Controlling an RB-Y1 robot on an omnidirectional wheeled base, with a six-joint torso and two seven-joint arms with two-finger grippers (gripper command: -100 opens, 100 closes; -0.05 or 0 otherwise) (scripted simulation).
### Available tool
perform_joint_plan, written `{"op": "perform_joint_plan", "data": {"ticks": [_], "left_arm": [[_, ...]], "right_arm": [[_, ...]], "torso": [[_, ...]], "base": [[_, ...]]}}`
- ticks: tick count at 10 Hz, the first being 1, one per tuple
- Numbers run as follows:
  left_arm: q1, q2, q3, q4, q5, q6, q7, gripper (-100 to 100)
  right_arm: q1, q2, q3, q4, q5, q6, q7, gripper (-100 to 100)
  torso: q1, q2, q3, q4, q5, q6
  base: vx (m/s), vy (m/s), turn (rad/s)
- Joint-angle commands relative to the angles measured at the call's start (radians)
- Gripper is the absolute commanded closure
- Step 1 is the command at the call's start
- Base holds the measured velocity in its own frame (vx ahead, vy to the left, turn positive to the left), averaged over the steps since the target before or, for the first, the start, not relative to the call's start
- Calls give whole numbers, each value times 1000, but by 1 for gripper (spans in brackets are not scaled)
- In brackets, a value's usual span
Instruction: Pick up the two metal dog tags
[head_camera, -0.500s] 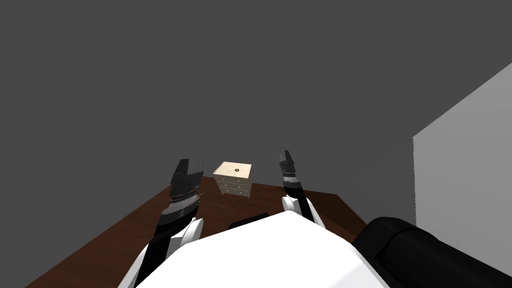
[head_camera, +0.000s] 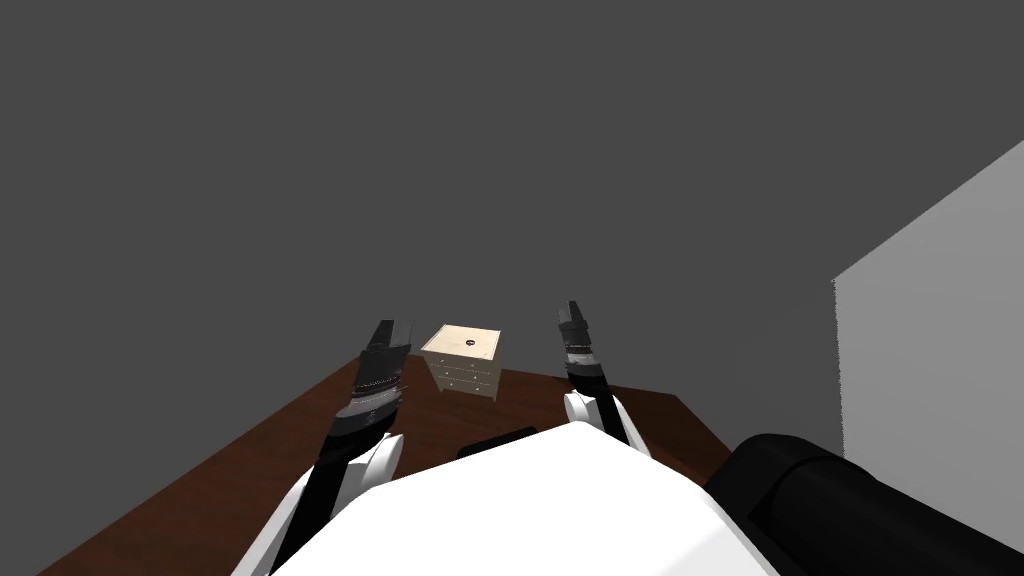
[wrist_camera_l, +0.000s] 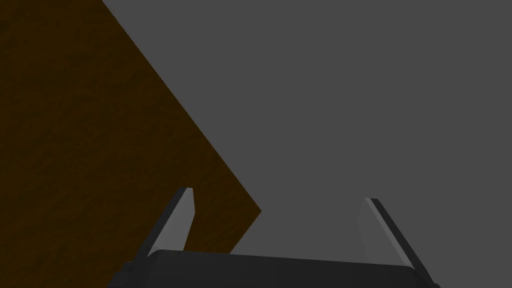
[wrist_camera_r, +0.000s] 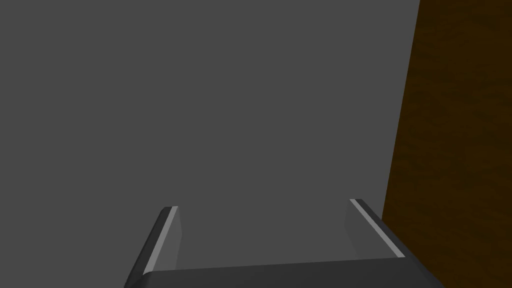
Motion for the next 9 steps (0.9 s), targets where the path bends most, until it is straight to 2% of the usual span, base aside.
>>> {"op": "perform_joint_plan", "data": {"ticks": [1,4,5,9], "left_arm": [[-21,14,12,35,5,16,0,-100],[-72,32,44,122,18,37,2,-100],[-72,32,44,128,18,37,2,-100],[-128,42,78,230,34,63,4,-100]], "right_arm": [[0,0,0,0,0,0,0,0],[0,0,0,0,0,0,0,0],[0,0,0,0,0,0,0,0],[0,0,0,0,0,0,0,0]], "torso": [[0,0,0,0,0,0],[-2,-1,-1,0,-1,0],[-3,-1,0,0,-1,0],[0,0,0,0,0,0]], "base": [[48,-108,22],[65,-141,24],[34,-109,12],[43,-105,19]]}}
